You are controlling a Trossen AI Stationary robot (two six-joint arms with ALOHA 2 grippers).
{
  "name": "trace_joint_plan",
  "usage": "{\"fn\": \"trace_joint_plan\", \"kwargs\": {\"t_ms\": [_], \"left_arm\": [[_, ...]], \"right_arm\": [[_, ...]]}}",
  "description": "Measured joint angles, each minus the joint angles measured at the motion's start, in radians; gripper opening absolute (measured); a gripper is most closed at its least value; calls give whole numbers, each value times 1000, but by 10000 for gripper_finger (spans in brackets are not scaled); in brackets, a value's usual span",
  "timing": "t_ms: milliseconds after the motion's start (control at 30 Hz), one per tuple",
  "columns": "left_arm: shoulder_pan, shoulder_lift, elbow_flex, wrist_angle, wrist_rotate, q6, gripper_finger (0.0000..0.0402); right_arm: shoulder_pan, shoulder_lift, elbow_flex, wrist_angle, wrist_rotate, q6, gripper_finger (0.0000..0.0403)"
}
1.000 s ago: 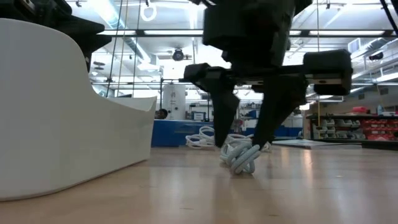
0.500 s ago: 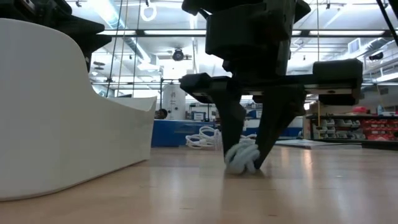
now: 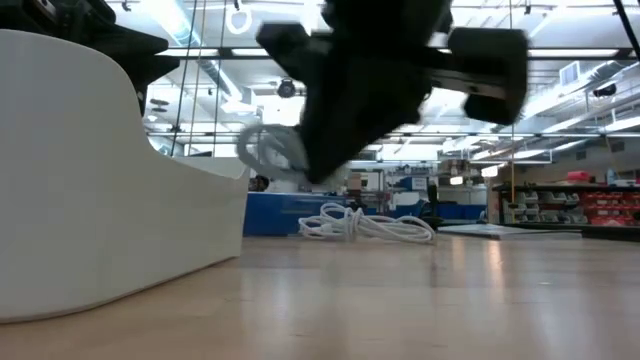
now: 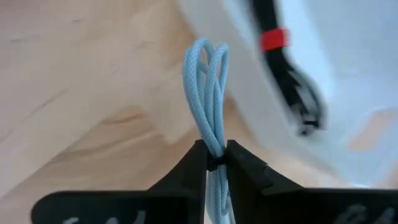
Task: Pick and place USB-C Cables
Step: Put the blue charger cable into the white bin
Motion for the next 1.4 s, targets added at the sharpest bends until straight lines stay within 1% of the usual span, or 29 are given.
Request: {"fn": "trace_joint_plan", "kwargs": {"t_ms": [133, 400, 533, 667, 733, 800, 900, 1100, 1267, 1333, 1400], "left_arm": [[0, 0, 0, 0, 0, 0, 133], [0, 0, 0, 0, 0, 0, 133], [0, 0, 0, 0, 0, 0, 133], [0, 0, 0, 0, 0, 0, 133], [0, 0, 0, 0, 0, 0, 133], [0, 0, 0, 0, 0, 0, 133], [0, 0, 0, 0, 0, 0, 133], [0, 0, 0, 0, 0, 0, 133], [0, 0, 0, 0, 0, 0, 133], [0, 0, 0, 0, 0, 0, 133], [0, 0, 0, 0, 0, 0, 133]], "right_arm": [[18, 1, 24, 88, 106, -30, 49], [69, 1, 24, 256, 339, -152, 49], [101, 1, 24, 357, 485, -253, 49], [128, 1, 24, 506, 632, -325, 49], [134, 1, 24, 566, 654, -356, 49], [133, 1, 23, 618, 644, -372, 49], [111, 1, 23, 677, 569, -364, 49], [11, 1, 23, 797, 357, -255, 49], [-68, 1, 22, 837, 149, -132, 49], [-98, 1, 2, 853, 60, -66, 49], [-120, 1, -33, 872, -2, -5, 49]]}}
